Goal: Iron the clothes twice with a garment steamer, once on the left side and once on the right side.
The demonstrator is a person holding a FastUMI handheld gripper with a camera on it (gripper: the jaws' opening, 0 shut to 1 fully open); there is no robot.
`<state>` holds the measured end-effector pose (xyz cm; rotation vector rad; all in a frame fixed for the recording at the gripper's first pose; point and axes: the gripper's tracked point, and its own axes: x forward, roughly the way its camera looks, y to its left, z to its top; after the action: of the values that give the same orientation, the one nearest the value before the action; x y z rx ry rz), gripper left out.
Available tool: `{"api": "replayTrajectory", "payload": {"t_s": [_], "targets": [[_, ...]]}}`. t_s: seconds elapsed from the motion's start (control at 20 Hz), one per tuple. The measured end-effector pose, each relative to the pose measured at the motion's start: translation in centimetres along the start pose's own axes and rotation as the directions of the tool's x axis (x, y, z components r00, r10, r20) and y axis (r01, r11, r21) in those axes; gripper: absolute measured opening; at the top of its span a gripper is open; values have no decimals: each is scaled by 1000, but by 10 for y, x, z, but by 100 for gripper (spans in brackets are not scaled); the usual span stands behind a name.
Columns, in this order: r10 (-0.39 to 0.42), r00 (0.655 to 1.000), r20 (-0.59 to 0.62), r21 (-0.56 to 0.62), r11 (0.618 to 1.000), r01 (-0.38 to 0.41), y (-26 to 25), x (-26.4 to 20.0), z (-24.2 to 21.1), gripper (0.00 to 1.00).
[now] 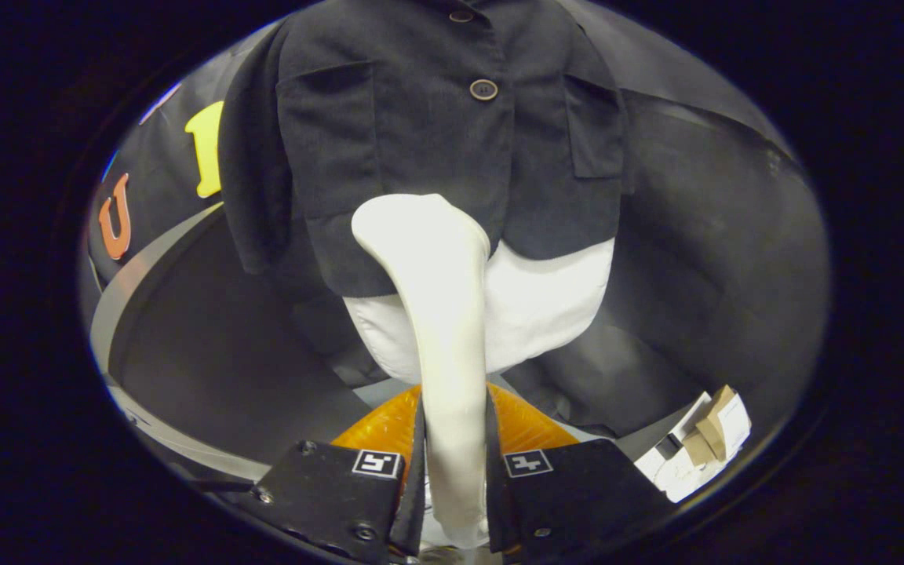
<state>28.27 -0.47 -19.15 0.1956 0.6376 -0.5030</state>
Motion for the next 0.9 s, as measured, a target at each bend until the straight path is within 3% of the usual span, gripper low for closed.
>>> {"api": "replayTrajectory", "payload": {"t_s": [0.4, 0.7, 0.9], "targets": [[24, 999, -32, 67, 998, -22, 9, -5, -16, 34], [22, 996, 84, 166, 985, -36, -12, -61, 25, 34], [-29, 977, 213, 221, 975, -19, -51, -117, 76, 34]]}}
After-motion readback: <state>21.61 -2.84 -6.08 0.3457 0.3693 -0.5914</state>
